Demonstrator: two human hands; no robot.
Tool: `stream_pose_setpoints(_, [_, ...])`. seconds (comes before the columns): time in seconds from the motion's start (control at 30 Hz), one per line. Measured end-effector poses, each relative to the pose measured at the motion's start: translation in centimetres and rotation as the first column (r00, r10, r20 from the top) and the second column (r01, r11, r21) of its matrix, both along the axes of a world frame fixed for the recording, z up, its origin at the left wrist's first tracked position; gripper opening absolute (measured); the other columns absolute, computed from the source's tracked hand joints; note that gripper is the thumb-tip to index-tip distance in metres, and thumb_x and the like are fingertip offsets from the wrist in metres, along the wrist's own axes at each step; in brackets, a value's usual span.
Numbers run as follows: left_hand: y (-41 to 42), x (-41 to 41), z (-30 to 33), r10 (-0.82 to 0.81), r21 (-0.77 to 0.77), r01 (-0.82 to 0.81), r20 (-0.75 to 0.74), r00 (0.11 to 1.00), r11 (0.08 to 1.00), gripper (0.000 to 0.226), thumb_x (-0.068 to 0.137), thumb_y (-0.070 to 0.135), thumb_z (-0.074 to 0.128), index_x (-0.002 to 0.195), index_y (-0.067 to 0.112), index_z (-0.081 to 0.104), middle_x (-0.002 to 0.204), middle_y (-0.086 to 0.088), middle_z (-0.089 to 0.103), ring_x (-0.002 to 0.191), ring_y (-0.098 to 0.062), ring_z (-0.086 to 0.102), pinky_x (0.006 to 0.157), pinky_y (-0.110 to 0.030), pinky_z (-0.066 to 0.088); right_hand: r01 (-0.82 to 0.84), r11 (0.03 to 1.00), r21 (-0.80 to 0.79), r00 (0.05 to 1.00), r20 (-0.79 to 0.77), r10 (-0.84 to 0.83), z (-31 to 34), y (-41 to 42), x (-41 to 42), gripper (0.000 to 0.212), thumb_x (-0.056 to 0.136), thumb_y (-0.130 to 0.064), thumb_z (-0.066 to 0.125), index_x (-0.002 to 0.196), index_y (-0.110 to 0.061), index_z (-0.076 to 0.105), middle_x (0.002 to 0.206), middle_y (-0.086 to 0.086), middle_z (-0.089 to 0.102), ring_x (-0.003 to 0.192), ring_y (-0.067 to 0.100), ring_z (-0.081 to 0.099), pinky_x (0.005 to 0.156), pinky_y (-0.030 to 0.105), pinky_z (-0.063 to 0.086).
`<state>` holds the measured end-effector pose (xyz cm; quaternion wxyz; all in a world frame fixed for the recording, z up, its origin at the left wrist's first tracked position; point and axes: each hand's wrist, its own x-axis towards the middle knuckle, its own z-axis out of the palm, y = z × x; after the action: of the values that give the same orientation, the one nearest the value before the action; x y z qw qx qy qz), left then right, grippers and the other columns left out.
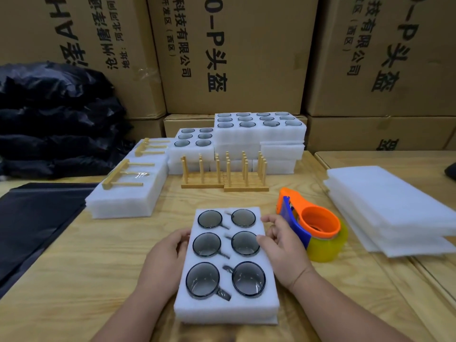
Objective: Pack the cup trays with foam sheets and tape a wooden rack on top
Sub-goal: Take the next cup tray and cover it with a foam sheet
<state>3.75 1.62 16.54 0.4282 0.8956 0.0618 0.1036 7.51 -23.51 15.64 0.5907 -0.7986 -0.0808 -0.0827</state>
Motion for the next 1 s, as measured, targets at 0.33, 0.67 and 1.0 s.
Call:
stream_pose_setpoints(0.33, [0.0, 0.3, -0.2, 0.015, 0.037, -0.015, -0.004, 1.0, 0.999, 0.03, 0.095, 0.025, 0.06, 0.103, 0.052, 0.066, 0.095, 0.04, 0.068, 0.092, 0.015, 0.061, 0.072, -0.015, 0.045, -0.028, 0.999, 0.046, 0.999, 0.021, 0.027, -0.4, -0.2, 0.1, 0.033, 0.076, -0.032, 0.062, 0.109, -0.032, 0.057, 0.071, -0.01, 0.044, 0.067, 0.012, 0.045, 0.071, 0.032, 0.042])
stream_pose_setpoints(0.67, [-0.2, 0.1, 0.0, 0.029, 0.017, -0.029, -0.009, 1.0, 0.999, 0.031, 0.093, 0.03, 0.061, 0.105, 0.058, 0.064, 0.092, 0.043, 0.066, 0.091, 0.009, 0.063, 0.073, -0.025, 0.049, -0.085, 0.982, 0.167, 0.996, 0.05, 0.078, 2.3, -1.0, -2.5, 0.03, 0.091, -0.038, 0.05, 0.117, -0.028, 0.059, 0.066, -0.012, 0.062, 0.062, 0.003, 0.057, 0.064, 0.022, 0.046])
stream_pose_setpoints(1.0, [-0.2, 0.0, 0.1, 0.003, 0.086, 0.0, -0.03, 1.0, 0.996, 0.028, 0.093, 0.038, 0.062, 0.106, 0.062, 0.062, 0.096, 0.025, 0.072, 0.095, -0.015, 0.066, 0.087, -0.042, 0.055, 0.425, 0.843, -0.329, 0.854, 0.454, -0.253, 16.0, -12.1, 1.0, 0.008, 0.09, -0.034, 0.057, 0.093, -0.035, 0.064, 0.079, -0.005, 0.065, 0.078, 0.018, 0.062, 0.068, 0.032, 0.048])
